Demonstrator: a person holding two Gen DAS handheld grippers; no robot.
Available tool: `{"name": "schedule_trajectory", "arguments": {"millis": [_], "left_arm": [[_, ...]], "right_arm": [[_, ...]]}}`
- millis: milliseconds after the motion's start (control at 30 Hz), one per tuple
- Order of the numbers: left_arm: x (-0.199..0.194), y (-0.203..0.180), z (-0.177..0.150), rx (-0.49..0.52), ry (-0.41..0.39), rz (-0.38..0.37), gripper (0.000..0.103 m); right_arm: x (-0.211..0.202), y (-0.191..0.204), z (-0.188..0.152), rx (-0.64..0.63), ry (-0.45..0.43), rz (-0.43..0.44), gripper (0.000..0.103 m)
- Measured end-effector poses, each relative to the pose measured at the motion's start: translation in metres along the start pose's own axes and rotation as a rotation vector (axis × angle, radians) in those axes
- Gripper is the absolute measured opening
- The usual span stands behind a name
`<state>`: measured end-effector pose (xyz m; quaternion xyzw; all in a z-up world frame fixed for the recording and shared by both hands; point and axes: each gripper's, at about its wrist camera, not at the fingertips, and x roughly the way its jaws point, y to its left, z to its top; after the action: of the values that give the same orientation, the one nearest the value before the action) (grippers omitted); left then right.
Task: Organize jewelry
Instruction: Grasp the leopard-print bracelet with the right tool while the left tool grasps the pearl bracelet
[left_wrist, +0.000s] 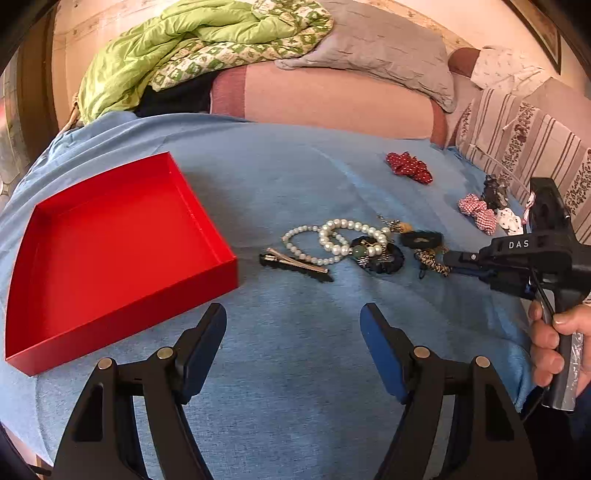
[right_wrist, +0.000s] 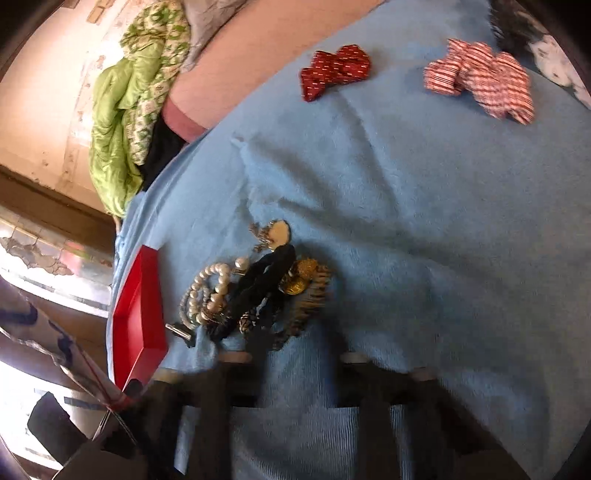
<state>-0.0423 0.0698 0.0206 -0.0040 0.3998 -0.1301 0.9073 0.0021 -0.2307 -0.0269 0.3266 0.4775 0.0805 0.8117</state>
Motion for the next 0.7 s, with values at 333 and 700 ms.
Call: {"name": "schedule_trajectory", "arguments": {"millis": [333,700], "left_arm": [[0.013,-0.007,0.013,0.024,0.011,-0.063,0.073],[0.059,-0.011,0.052,0.075,0.089,-0.052,0.027]], "right_arm": [[-0.071,0.036,0.004,-0.255,-0.325,0.035,0.008],[-0.073,0.040,0.006,-0.282,-0.319,0.092,0.008]]}}
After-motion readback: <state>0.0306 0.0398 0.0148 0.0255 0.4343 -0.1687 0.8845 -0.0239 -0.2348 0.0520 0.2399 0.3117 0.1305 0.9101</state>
